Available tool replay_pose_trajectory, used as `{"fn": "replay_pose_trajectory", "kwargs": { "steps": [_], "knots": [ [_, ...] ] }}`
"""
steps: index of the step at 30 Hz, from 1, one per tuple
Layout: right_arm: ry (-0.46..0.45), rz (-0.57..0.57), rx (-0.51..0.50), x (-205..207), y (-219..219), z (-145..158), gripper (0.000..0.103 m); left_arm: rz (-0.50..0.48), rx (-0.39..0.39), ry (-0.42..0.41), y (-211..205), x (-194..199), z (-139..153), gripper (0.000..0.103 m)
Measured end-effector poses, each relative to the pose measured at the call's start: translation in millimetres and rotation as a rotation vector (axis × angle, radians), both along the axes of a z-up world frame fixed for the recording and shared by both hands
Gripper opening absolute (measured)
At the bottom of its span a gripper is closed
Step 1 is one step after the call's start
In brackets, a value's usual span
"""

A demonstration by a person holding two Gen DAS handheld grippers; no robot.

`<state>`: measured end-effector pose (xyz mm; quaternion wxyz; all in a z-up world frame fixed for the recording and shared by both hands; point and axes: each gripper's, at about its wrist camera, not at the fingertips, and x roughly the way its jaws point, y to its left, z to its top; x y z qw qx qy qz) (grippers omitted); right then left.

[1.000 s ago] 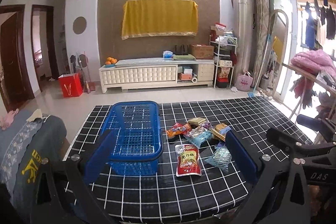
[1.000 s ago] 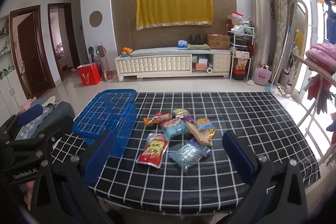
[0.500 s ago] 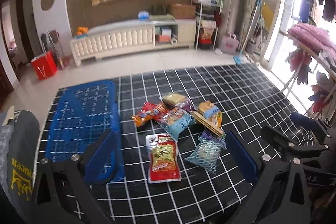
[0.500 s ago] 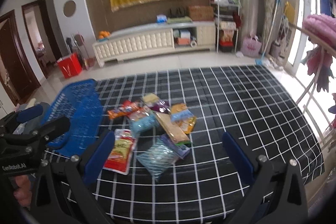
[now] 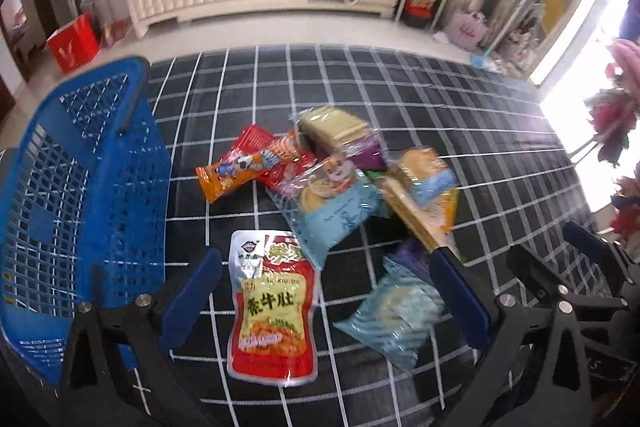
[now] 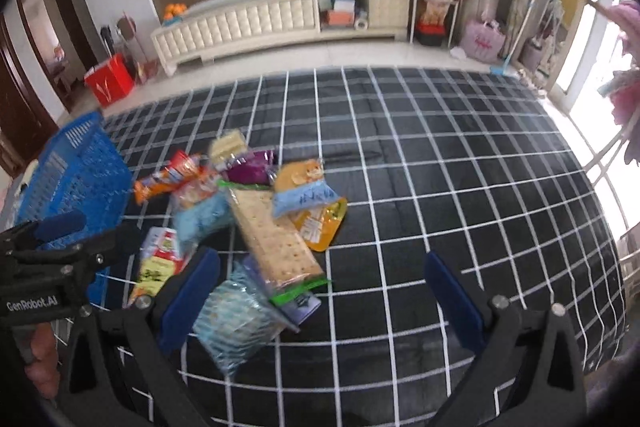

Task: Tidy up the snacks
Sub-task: 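Grasp the Dan Huang Su pastry bag with the left gripper while the right grasps the blue-striped biscuit bag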

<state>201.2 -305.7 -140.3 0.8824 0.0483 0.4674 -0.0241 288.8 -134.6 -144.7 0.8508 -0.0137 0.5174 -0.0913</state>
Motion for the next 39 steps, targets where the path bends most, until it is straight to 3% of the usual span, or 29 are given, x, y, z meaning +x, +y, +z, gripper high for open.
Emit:
{"fn": "replay_pose_trajectory", "kwargs": {
  "steps": [4, 9, 15, 19, 24, 27, 29, 31, 39],
  "knots": [
    [0.051, 0.042, 0.011, 21.5, -1.3, -18.3, 0.103, 0.019, 0.047, 0.057, -7.7, 16.0, -28.6, 0.103],
    [0.062, 0.052, 0.013, 34.7, -9.2, -29.9, 0.103, 0.055, -0.059, 0.139, -4.8, 39.9, -49.2, 0.103],
    [0.068, 0.047, 0.049, 41.0, -19.3, -39.9, 0.103, 0.127, -0.108, 0.146, -5.7, 69.7, -53.9, 0.103],
    [0.062, 0.047, 0.062, 39.5, -24.3, -39.8, 0.103, 0.198, -0.139, 0.195, -7.3, 93.8, -70.4, 0.103],
    [0.048, 0.044, 0.063, 37.8, -31.3, -39.0, 0.103, 0.282, -0.124, 0.210, -6.3, 103.0, -82.1, 0.103],
    [0.057, 0.037, 0.077, 37.3, -34.5, -41.7, 0.103, 0.310, -0.140, 0.264, -1.9, 103.4, -92.9, 0.103],
    [0.059, 0.034, 0.084, 36.5, -36.9, -42.1, 0.103, 0.313, -0.135, 0.263, -0.7, 101.0, -92.7, 0.097],
    [0.061, 0.030, 0.085, 36.7, -37.8, -42.3, 0.103, 0.305, -0.054, 0.251, -3.2, 95.8, -90.0, 0.079],
    [0.088, 0.034, 0.086, 35.6, -31.4, -44.5, 0.103, 0.194, -0.052, 0.238, -5.5, 67.6, -81.5, 0.065]
  ]
}}
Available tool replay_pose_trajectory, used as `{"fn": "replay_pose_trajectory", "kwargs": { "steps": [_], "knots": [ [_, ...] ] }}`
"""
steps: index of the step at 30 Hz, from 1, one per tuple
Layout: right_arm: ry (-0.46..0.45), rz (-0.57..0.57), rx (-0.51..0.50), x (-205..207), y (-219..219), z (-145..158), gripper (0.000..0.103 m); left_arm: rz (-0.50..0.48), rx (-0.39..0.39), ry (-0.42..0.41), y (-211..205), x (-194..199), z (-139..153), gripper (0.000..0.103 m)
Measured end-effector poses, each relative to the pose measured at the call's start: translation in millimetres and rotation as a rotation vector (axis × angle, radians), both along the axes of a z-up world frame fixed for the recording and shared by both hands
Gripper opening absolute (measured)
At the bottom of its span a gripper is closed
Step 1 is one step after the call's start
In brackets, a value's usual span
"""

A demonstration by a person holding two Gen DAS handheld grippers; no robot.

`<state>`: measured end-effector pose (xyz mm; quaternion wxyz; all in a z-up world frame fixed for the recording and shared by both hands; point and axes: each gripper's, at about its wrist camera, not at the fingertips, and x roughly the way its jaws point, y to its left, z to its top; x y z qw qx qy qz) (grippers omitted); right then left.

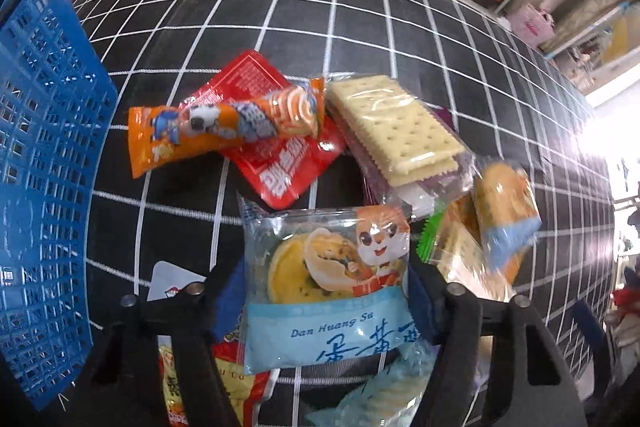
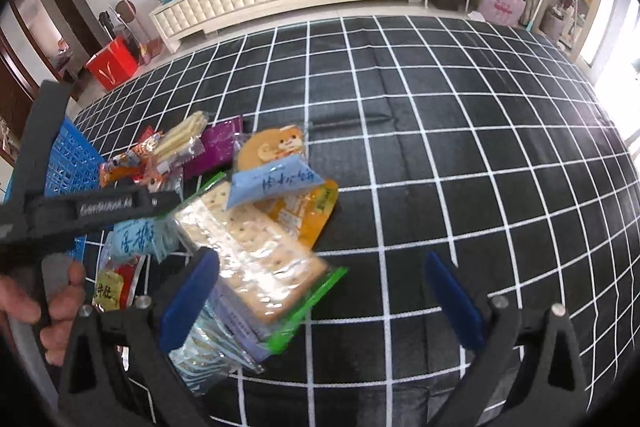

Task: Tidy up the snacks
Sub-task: 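Grasp the Dan Huang Su pastry bag with the left gripper while the right grasps the blue-striped biscuit bag, then carry both bags over the blue basket and open both grippers to drop them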

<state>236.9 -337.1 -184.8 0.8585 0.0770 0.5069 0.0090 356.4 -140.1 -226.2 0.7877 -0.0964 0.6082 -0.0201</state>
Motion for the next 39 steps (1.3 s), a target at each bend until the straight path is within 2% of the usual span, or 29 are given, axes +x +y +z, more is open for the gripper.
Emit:
{"fn": "replay_pose_trajectory", "kwargs": {
  "steps": [3, 10, 17, 23, 30, 36, 39],
  "knots": [
    [-0.018, 0.003, -0.014, -3.5, 5.5, 10.4, 0.103, -0.034, -0.007, -0.029, -0.2, -18.6, 12.1, 0.065],
    [-0.042, 0.022, -0.028, -21.3, 25.3, 31.8, 0.103, -0.199, 0.038, -0.197, -5.1, -59.7, 62.8, 0.065],
    [-0.044, 0.084, -0.055, -33.7, 50.8, 41.7, 0.103, -0.230, 0.044, -0.255, 17.6, -100.8, 85.0, 0.065],
    [-0.036, 0.169, -0.050, -46.3, 68.6, 37.1, 0.103, -0.241, 0.032, -0.267, 44.9, -144.1, 85.4, 0.065],
    [0.026, 0.306, -0.016, -56.5, 87.4, 20.7, 0.103, -0.233, 0.011, -0.267, 55.8, -172.2, 72.0, 0.065],
    [0.080, 0.417, -0.049, -58.5, 111.3, 0.2, 0.103, -0.242, -0.013, -0.237, 57.1, -185.7, 54.4, 0.065],
    [0.112, 0.491, -0.131, -49.4, 124.4, -13.7, 0.103, -0.248, -0.019, -0.235, 57.7, -190.2, 51.5, 0.065]
  ]
}}
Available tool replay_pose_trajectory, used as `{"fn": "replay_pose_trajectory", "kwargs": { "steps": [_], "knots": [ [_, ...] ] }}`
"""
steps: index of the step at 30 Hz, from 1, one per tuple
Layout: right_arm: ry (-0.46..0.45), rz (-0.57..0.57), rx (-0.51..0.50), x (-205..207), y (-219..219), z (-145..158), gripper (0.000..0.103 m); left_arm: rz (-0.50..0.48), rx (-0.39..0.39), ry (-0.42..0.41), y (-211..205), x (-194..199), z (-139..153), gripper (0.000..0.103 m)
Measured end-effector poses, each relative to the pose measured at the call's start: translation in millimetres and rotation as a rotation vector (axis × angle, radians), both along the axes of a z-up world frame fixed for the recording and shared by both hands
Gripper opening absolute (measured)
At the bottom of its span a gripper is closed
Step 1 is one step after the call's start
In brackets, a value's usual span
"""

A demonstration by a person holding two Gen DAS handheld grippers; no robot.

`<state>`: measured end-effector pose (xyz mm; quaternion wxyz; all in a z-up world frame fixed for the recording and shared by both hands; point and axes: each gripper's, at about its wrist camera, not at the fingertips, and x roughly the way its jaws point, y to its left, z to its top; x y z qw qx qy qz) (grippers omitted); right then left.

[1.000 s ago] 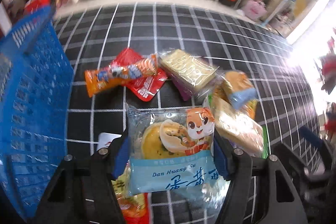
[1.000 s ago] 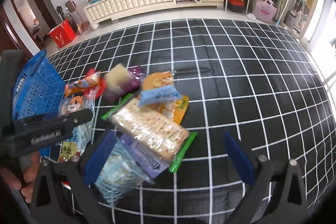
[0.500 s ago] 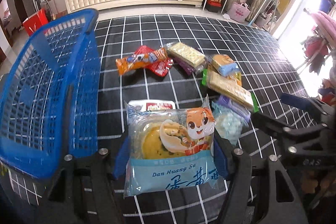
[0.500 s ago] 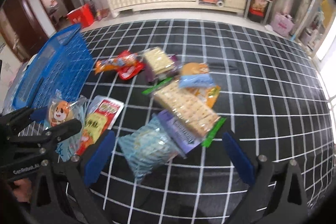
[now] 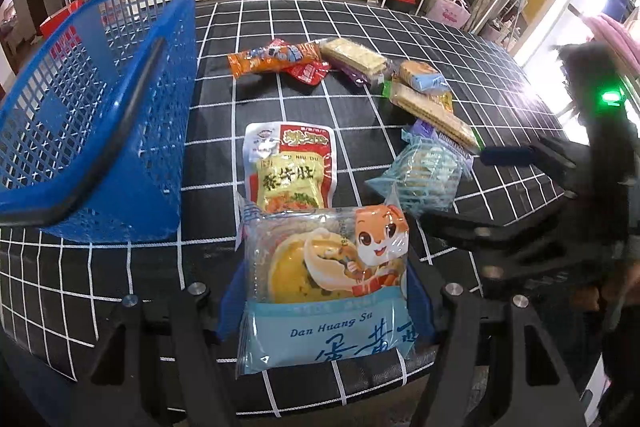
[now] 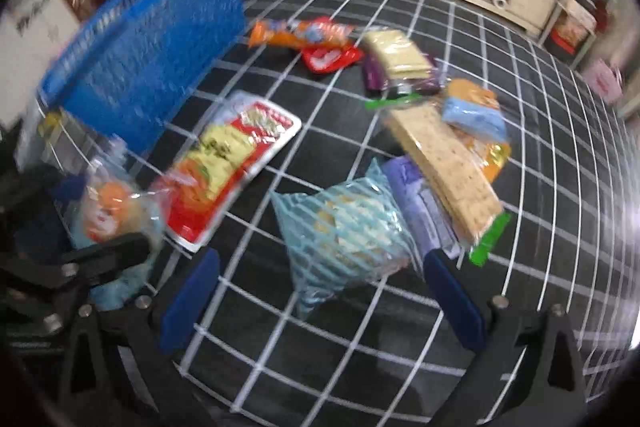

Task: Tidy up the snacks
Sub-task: 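Carry both bags over the blue basket and open both grippers to drop them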

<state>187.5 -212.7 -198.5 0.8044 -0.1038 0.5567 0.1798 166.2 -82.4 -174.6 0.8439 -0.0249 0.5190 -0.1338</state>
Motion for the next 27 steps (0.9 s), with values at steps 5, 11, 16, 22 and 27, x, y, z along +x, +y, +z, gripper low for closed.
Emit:
{"fn": "replay_pose_trajectory", "kwargs": {
  "steps": [5, 11, 16, 22, 27],
  "knots": [
    [0.036, 0.074, -0.140, 15.1, 15.6, -21.4, 0.103, 0.000, 0.003, 0.000, 5.2, 2.0, -2.2, 0.065],
    [-0.032, 0.158, -0.276, 13.1, 31.4, -34.9, 0.077, 0.012, -0.014, 0.022, 10.9, 8.1, -11.5, 0.065],
    [-0.030, 0.107, -0.234, 9.7, 23.7, -30.1, 0.067, 0.025, -0.024, 0.017, 15.0, 7.2, -8.6, 0.065],
    [-0.071, 0.052, -0.213, -1.9, 19.9, -3.0, 0.066, 0.015, -0.117, -0.001, 24.7, -2.3, 12.4, 0.065],
    [-0.116, -0.001, -0.194, -8.8, 26.0, 27.8, 0.066, -0.013, -0.106, -0.078, 28.9, -13.5, 43.2, 0.065]
  ]
}}
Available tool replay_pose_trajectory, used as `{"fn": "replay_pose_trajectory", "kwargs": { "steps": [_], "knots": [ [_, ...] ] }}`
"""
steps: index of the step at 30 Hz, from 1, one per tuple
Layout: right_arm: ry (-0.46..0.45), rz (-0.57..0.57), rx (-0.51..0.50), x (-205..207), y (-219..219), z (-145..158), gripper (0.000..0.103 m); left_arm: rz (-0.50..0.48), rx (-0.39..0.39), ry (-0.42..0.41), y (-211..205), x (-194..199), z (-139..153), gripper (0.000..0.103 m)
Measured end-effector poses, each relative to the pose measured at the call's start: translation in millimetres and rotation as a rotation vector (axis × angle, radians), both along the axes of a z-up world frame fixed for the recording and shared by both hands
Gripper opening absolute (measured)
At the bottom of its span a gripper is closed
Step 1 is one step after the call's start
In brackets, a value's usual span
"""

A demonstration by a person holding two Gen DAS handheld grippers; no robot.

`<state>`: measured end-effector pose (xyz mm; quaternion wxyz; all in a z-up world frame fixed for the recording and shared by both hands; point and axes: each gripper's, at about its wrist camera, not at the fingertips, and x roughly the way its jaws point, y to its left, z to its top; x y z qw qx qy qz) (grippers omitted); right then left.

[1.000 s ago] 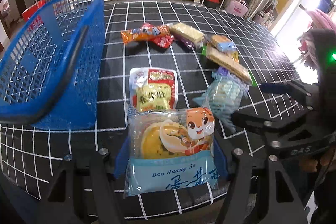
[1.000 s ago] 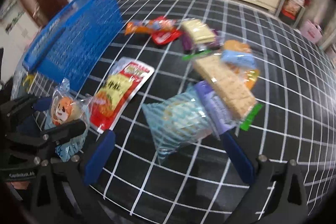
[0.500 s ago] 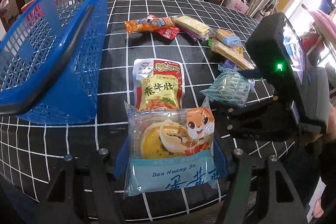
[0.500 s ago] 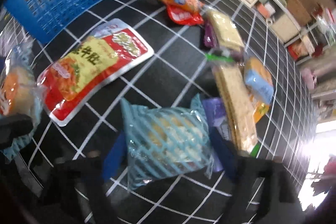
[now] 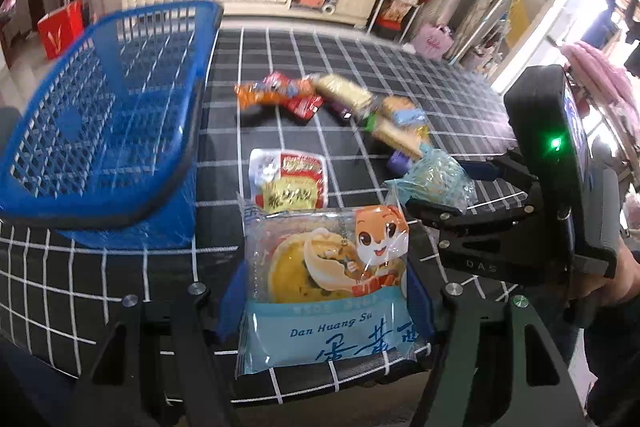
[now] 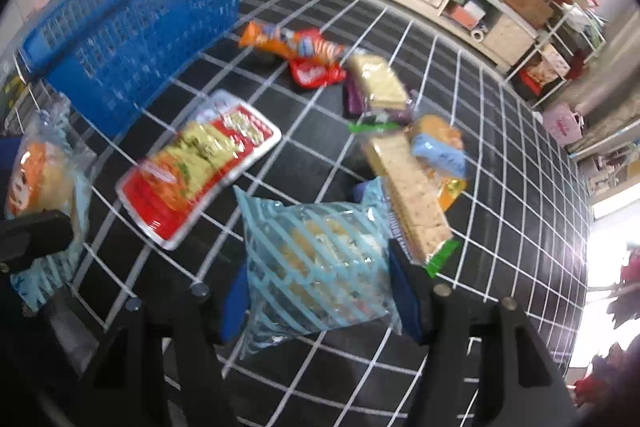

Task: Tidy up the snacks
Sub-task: 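Carry both bags over the blue basket and open both grippers to drop them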

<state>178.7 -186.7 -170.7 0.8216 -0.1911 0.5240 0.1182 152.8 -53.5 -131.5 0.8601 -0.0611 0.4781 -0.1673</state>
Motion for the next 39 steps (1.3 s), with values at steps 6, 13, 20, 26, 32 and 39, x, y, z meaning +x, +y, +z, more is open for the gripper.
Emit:
{"fn": "replay_pose_trajectory", "kwargs": {
  "steps": [6, 13, 20, 26, 32, 39],
  "knots": [
    [-0.092, -0.027, 0.051, -14.0, 9.2, 52.3, 0.066, -0.011, 0.031, -0.090, 19.7, -5.3, 41.9, 0.065],
    [-0.171, -0.013, 0.123, -19.8, 33.5, 102.0, 0.066, -0.002, 0.062, -0.148, 56.7, 0.6, 78.0, 0.065],
    [-0.213, 0.035, 0.156, -4.8, 70.6, 128.2, 0.067, 0.000, 0.151, -0.207, 92.7, 16.7, 98.7, 0.065],
    [-0.218, 0.083, 0.177, 10.9, 99.5, 133.2, 0.067, 0.014, 0.194, -0.190, 126.6, 44.2, 99.7, 0.065],
    [-0.191, 0.143, 0.170, 27.6, 129.3, 123.9, 0.067, 0.008, 0.212, -0.157, 147.0, 68.3, 92.7, 0.065],
    [-0.175, 0.198, 0.135, 64.5, 154.9, 110.4, 0.067, -0.004, 0.227, -0.096, 163.7, 111.9, 79.2, 0.066]
  ]
}}
